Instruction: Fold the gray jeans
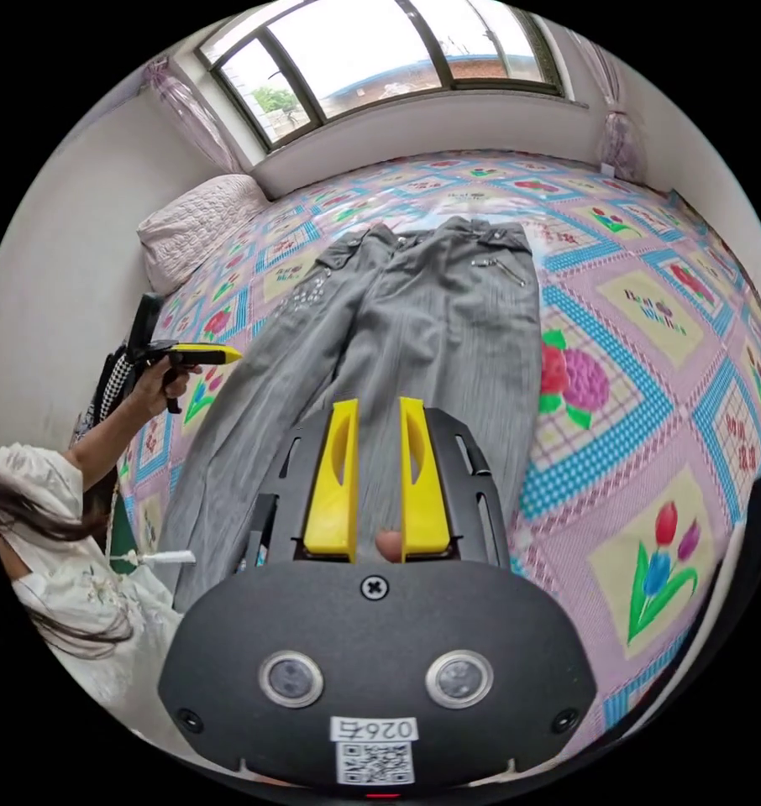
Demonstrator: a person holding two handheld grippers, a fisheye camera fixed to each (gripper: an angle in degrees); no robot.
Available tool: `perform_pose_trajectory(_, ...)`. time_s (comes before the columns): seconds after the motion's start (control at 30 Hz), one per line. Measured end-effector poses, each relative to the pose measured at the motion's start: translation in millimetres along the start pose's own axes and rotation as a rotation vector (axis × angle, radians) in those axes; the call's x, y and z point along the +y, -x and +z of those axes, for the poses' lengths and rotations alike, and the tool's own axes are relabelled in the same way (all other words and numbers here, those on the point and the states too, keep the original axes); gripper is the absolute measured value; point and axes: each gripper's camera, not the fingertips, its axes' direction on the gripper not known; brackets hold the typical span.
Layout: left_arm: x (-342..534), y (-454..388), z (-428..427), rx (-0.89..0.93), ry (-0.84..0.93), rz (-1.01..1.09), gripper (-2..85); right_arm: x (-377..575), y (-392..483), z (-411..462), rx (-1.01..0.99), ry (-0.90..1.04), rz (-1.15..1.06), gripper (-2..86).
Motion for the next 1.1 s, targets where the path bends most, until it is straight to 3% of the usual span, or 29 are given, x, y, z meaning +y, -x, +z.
perform_pose_trajectory(0.17, 67.1, -6.8, -17.9, 0.064, -0.070, -0.069, 0.5, 82.7, 23.3, -20.1, 0.010, 0.002, 0.043, 4.0)
perform_pose_trajectory(0.3, 116.7, -27.7, -19.4, -0.065, -0.033, -0.085, 11.4, 126.8, 56.6, -18.2, -0.068, 0.005, 0.083, 5.7)
perform_pose_trajectory(0.37, 135.1, -32.1, -16.7, -0.041, -0.018, -0.097, 12.1, 138.3, 69.3, -8.9, -0.091, 0.034, 0.102, 7.2)
perform_pose_trajectory(0.43, 150.6, -34.8, -9.5, -0.016, -0.009, -0.099, 9.2, 151.7, 79.6, 7.6, -0.088, 0.087, 0.128, 7.0)
perform_pose_trajectory(0.5, 164.5, -40.7, -4.9, -0.127, -0.001, -0.022, 1.5, 161.8, 85.5, 26.2, -0.112, 0.164, 0.104, 2.7)
perform_pose_trajectory(0.7, 193.3, -10.2, -27.6, 0.016, -0.052, -0.105, -0.4, 203.3, 89.0, -3.0, 0.046, 0.154, 0.135, -0.4)
perform_pose_trajectory(0.93, 275.0, -2.7, -42.1, 0.182, -0.040, -0.139, -0.9, 303.9, 80.8, -36.7, -0.181, 0.045, 0.355, 1.8)
perform_pose_trajectory(1.1, 361.3, -35.0, -31.1, 0.188, 0.059, -0.179, -1.0, 354.7, 96.0, -32.9, -0.256, 0.075, 0.353, 1.5)
